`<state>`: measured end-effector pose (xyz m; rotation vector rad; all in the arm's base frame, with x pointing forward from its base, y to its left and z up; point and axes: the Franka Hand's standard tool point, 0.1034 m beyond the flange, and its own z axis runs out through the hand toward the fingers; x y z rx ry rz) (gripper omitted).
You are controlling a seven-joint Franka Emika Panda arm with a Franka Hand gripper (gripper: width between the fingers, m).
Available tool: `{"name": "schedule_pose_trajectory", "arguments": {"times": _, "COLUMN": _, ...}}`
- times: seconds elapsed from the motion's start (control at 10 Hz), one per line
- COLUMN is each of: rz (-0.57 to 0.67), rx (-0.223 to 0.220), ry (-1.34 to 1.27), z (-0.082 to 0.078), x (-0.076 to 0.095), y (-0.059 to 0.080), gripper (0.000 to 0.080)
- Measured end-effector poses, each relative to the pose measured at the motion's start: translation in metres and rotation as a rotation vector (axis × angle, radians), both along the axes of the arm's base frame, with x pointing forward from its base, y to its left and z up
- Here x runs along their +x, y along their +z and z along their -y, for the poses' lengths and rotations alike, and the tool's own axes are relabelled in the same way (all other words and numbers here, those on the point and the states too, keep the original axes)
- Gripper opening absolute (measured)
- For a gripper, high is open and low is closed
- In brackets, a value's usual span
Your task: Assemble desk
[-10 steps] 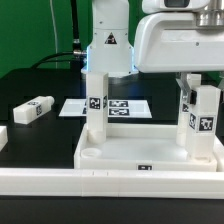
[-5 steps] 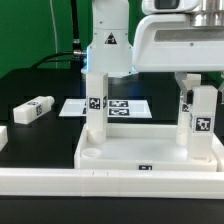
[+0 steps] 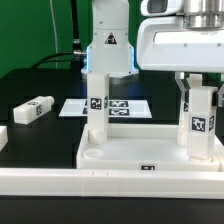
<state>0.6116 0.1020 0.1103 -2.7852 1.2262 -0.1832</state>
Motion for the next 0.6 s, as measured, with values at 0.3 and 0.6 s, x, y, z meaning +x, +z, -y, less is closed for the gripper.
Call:
{"name": "schedule_pose_trajectory", "arguments": {"times": 0.3, "rz": -0.011, "rx": 0.042, "ry": -0.233, "z": 0.0001, "x": 0.0000, "y": -0.0003, "gripper": 0.0291}}
{"name": "schedule_pose_trajectory", "arguments": {"times": 0.6, "rz": -0.026, "rx": 0.077, "ry": -0.458, "z": -0.0025, "x": -0.0002, "y": -0.0005, "gripper": 0.0291}}
